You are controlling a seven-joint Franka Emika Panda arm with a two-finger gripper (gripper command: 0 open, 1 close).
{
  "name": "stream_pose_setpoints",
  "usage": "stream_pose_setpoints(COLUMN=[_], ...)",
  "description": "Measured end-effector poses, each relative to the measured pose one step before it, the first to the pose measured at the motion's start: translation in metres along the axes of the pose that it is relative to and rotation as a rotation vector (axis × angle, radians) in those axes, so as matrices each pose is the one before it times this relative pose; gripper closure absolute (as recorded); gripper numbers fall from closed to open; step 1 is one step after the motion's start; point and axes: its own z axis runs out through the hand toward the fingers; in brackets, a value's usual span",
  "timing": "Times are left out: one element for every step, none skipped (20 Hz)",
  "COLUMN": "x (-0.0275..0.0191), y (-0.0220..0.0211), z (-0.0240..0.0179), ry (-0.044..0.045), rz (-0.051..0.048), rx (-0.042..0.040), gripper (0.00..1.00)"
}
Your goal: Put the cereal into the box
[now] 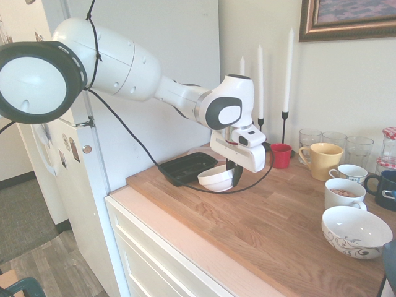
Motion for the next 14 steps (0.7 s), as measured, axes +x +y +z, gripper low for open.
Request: stream_pose_setpoints(x=[-0.00032, -0.00034, -0.00043, -0.00036, 0.00018, 0.00054, 0.00086, 0.00119, 0.00191, 0.00209, 0.00229, 0.00204, 0.00195, 0.00151], y=[-0.00154, -0.00142, -0.00120, -0.00124, -0.00070, -0.00052, -0.00042, 0.00006, 0.00039, 0.00043, -0.00033, -0.00086, -0.00168, -0.00221], z=[-0.00028, -0.00034, -0.00041, -0.00090, -0.00148, -0.00210, -0.00259, -0.00282, -0.00391, -0.00432, -0.00583, -0.00710, -0.00912, -0.01067], ry=[0.00318, 0.00191, 0.00136, 0.00225, 0.00261, 0.00286, 0.00400, 0.00628, 0.01021, 0.01317, 0.01562, 0.01530, 0.01592, 0.01748], rz=[-0.00306, -0.00168, -0.00132, -0.00166, -0.00098, -0.00150, -0.00208, -0.00454, -0.00661, -0.00636, -0.00504, -0.00358, -0.00315, -0.00373], rx=[-0.00401, -0.00328, -0.00107, 0.00058, 0.00028, -0.00085, -0.00171, -0.00733, -0.01264, -0.01404, -0.00900, -0.00825, -0.00518, -0.00297], gripper=[1.00, 1.00, 1.00, 1.00, 1.00, 1.00, 1.00, 1.00, 1.00, 1.00, 1.00, 1.00, 1.00, 1.00])
